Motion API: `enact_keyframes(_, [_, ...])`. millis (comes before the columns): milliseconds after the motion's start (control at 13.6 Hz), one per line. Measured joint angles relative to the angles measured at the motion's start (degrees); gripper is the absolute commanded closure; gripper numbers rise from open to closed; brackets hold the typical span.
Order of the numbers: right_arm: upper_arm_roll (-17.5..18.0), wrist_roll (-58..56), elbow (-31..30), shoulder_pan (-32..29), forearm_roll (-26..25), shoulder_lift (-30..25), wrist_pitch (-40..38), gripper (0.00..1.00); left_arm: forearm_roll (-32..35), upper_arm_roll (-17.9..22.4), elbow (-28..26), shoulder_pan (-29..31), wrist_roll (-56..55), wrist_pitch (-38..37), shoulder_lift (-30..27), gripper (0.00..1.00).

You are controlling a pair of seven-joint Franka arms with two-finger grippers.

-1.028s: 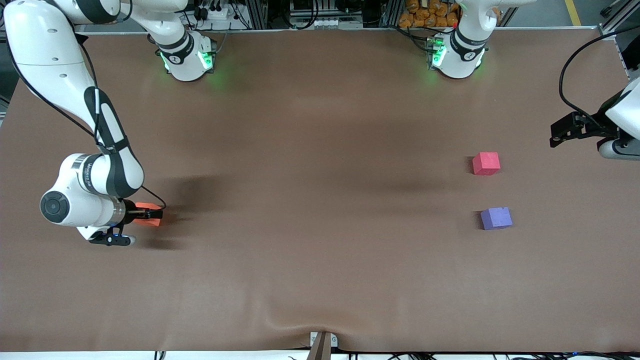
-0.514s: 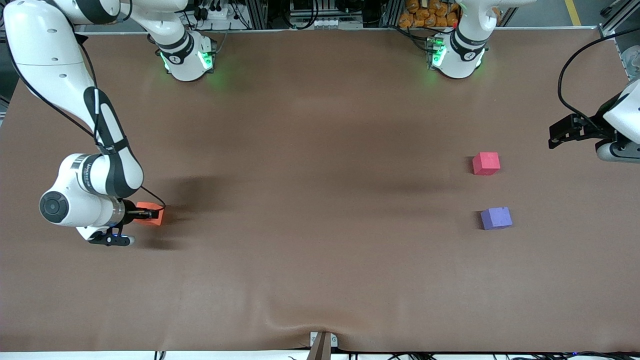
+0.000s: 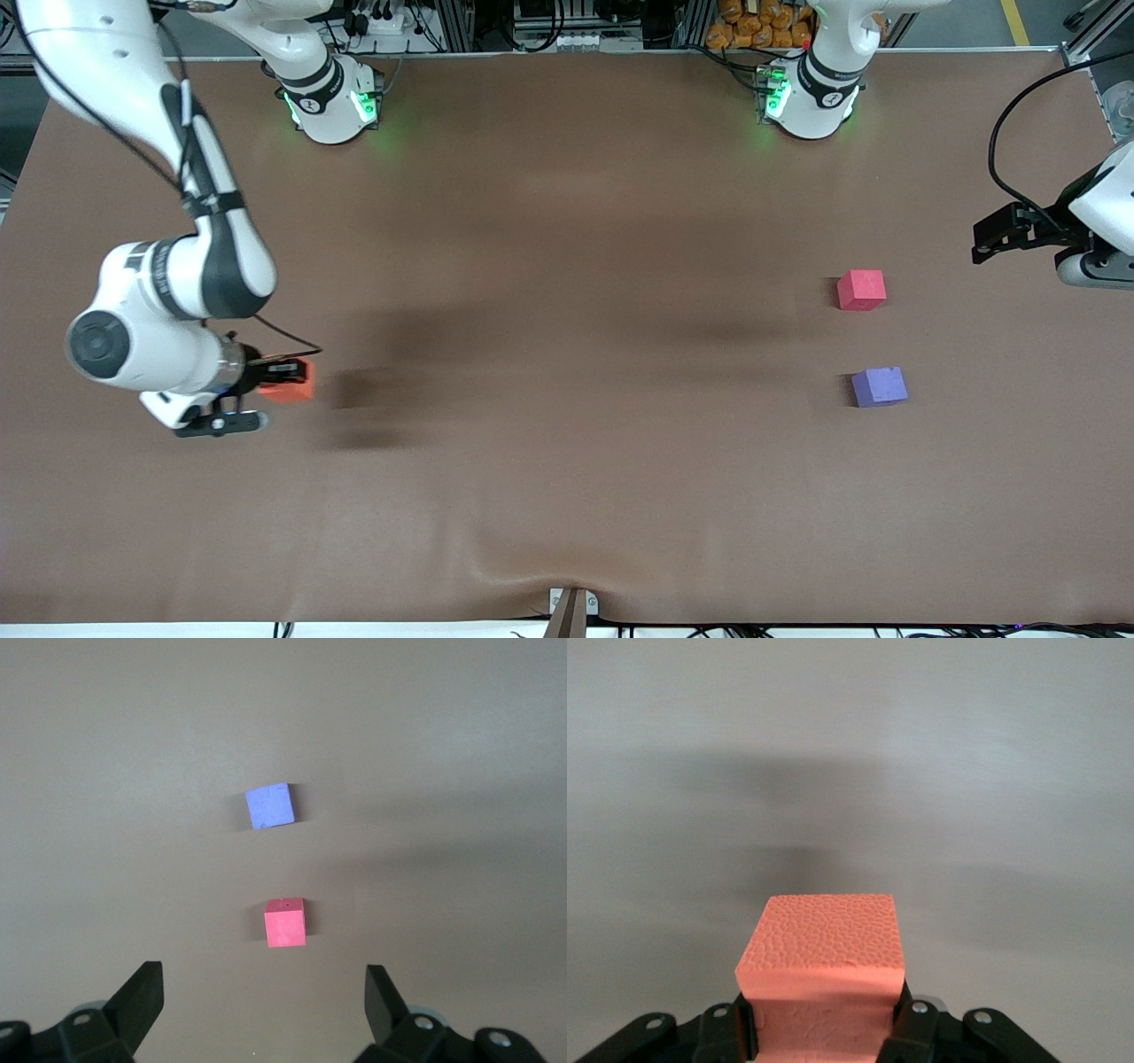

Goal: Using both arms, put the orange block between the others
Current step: 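Carry the orange block with the right gripper to the table middle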

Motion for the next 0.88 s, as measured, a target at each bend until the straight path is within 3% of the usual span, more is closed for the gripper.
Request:
enact_keyframes(220, [1.04,5.73,1.98,7.00,2.80,1.70,0.49,1.00,0.00,0.00,0.00,0.01,0.00,0.00,0.01,0.00])
enact_keyframes(514, [1.20,18.85,6.59,15.00,2.87,7.39,2.69,1.00,-0.37,0.00,-0.03,0.01,0.00,0.00,0.20,0.00])
enact_keyframes(881, [1.30,33.88,10.07,23.71,2.89,14.94,15.17,1.00,-1.33,-0.02,-0.06,0.01,0.00,0.00,0.84,0.00])
